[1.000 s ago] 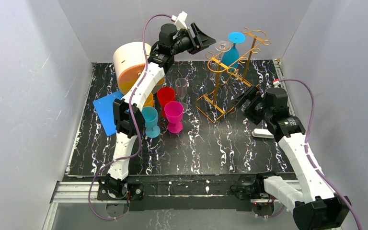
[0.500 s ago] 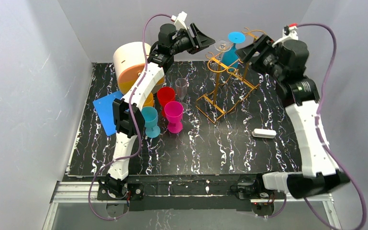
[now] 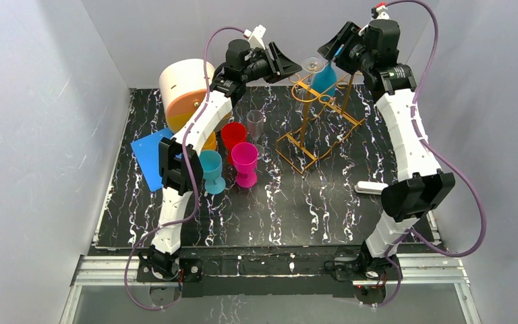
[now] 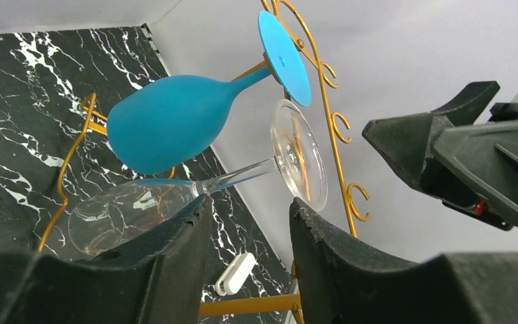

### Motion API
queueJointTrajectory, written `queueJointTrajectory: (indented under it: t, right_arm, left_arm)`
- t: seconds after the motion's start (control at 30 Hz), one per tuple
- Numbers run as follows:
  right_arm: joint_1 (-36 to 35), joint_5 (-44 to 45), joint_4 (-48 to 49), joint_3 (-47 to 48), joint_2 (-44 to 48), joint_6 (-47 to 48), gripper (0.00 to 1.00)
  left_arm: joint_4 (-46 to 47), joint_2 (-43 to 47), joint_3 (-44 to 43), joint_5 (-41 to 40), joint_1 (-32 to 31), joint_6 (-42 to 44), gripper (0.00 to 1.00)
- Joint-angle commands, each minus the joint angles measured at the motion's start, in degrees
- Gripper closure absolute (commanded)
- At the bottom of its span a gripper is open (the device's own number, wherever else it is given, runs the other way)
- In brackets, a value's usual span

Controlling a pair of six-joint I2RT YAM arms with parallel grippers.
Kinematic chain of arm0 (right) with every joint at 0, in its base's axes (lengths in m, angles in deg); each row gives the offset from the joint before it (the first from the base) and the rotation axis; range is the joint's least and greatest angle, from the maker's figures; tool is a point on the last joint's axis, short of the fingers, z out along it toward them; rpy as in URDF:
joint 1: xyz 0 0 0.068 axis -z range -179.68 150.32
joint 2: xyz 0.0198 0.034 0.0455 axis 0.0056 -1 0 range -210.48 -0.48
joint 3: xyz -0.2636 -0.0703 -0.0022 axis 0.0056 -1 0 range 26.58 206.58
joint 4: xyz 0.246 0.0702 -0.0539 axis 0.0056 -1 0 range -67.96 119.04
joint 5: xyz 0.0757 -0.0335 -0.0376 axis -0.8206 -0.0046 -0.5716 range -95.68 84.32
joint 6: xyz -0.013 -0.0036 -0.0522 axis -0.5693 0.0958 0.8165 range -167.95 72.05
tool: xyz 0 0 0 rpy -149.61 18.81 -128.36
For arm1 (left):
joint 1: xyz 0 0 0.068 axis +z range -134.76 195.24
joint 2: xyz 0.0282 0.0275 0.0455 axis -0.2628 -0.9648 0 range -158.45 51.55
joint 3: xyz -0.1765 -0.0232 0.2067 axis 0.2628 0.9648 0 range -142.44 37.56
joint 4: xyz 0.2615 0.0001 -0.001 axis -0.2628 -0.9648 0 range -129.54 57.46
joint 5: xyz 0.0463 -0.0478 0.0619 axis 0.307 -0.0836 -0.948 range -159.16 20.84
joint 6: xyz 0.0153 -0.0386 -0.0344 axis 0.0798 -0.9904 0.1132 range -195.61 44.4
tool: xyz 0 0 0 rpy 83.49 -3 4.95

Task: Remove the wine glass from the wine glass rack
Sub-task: Pick up the wine glass from the wine rack.

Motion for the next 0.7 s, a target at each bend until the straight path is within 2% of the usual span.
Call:
queueJointTrajectory:
  t: [0.0, 0.13, 0.3, 0.6, 0.67]
  right_arm:
    - [0.13, -0.04, -1.8, 6.06, -2.91, 1.63, 0.36]
    - [0.19, -1.44, -3.46, 8.7, -5.88, 1.75, 0.38]
    - [0.12, -4.42, -4.6, 10.21, -7.72, 2.05, 0.47]
    - [0.11, -4.92, -5.62, 9.16, -7.53, 2.58, 0.45]
    - [0.08, -4.76, -6.04, 8.99, -7.57, 2.57, 0.42]
  left_arm:
    - [0.07, 8.23, 3.03, 1.07, -0.4, 2.44, 0.58]
    - [-0.29, 10.32, 4.76, 0.79, -0.4, 3.86, 0.59]
    - [-1.11, 10.63, 4.04, 2.1, -0.4, 4.53, 0.59]
    - [-7.47, 12.09, 5.1, 7.19, -0.4, 10.95, 0.65]
    - [-9.07, 12.15, 5.58, 7.88, -0.4, 12.35, 0.66]
